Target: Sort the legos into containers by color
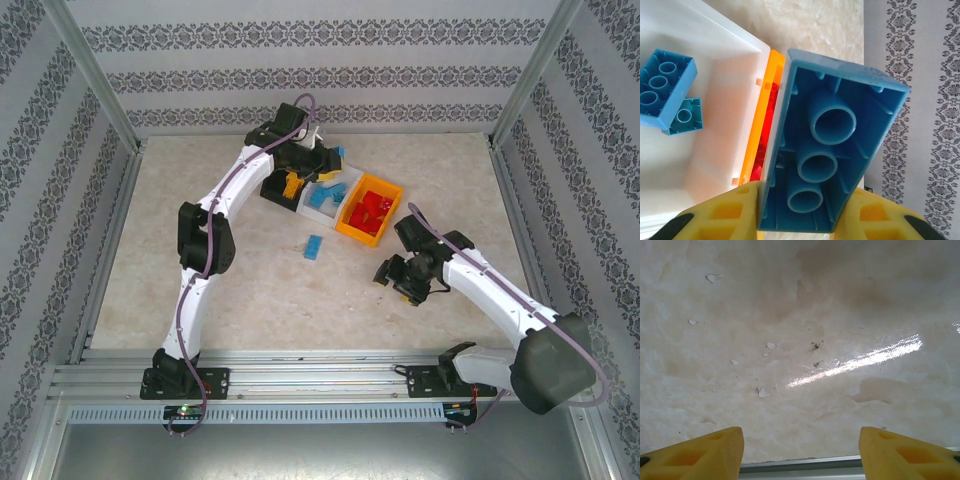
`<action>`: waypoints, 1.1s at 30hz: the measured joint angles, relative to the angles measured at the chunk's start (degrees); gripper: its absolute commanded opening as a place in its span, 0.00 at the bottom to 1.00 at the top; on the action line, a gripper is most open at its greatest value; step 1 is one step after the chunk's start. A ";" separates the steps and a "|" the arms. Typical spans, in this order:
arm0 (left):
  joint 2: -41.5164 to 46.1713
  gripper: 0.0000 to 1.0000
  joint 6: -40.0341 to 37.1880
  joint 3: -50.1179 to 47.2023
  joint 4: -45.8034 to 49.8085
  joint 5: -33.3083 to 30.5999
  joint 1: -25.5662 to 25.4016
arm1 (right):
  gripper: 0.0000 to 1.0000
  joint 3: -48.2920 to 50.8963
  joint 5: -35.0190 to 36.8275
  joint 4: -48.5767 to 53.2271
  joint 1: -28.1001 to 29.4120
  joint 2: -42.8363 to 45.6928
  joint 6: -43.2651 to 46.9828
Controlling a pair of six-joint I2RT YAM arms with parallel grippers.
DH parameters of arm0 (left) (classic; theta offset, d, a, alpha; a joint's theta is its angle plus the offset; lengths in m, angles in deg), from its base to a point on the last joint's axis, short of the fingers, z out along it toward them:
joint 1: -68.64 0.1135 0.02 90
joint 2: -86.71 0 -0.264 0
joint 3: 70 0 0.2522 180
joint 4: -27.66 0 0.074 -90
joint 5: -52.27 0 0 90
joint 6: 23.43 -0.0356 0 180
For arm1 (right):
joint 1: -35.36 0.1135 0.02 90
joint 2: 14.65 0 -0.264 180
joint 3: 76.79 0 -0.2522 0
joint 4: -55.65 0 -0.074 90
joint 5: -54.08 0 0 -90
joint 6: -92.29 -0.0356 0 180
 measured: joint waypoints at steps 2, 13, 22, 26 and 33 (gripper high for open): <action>-0.96 0.45 -0.02 1.66 0.59 -0.13 0.00 | 0.63 1.05 -0.02 0.00 -0.11 1.20 -0.02; -4.24 0.61 0.37 5.92 4.35 -2.16 0.04 | 0.66 3.08 -0.17 0.00 -0.26 5.11 -0.26; -1.44 0.64 -3.45 3.82 10.73 -6.27 0.17 | 0.69 -7.37 2.64 0.85 7.56 -5.51 1.11; 7.54 0.66 -6.16 -4.52 12.68 -8.94 0.79 | 0.70 -11.96 2.67 0.33 9.79 -11.54 1.53; 30.67 0.67 -8.31 -26.49 10.58 -10.38 6.12 | 0.73 -16.61 3.04 0.00 12.46 -16.17 1.70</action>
